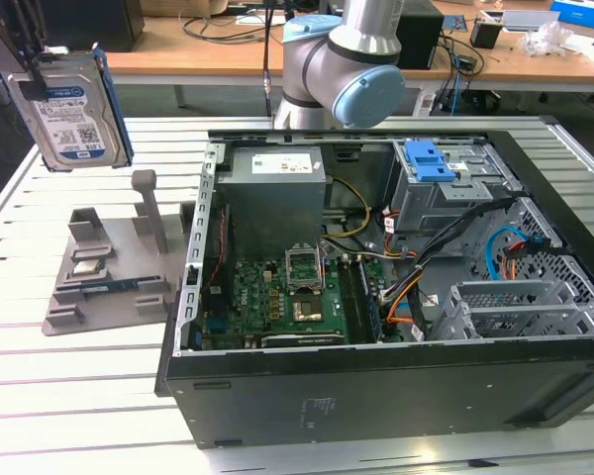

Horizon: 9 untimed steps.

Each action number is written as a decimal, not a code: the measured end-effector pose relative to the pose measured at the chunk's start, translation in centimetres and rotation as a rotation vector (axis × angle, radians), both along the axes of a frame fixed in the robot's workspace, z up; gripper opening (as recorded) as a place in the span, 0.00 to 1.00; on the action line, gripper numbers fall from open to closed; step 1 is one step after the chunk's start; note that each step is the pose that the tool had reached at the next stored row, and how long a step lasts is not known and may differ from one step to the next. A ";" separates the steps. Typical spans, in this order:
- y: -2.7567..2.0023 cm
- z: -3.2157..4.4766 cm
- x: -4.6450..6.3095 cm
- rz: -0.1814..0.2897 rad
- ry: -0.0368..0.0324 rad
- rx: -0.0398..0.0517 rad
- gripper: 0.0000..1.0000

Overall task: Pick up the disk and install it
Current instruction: 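Pick up the disk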

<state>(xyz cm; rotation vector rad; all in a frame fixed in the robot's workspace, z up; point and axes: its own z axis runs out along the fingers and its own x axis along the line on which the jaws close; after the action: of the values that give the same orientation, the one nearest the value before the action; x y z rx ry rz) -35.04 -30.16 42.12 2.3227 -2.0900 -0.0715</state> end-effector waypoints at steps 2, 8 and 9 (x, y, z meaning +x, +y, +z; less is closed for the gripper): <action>0.00 0.37 0.0 0.000 0.0000 0.0000 0.37; 0.00 1.33 0.0 0.000 0.0000 0.0000 0.37; 0.00 1.42 0.0 0.000 0.0000 0.0000 0.37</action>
<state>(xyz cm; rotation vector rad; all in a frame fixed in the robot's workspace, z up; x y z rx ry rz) -35.04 -30.16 43.53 2.3227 -2.0901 -0.0715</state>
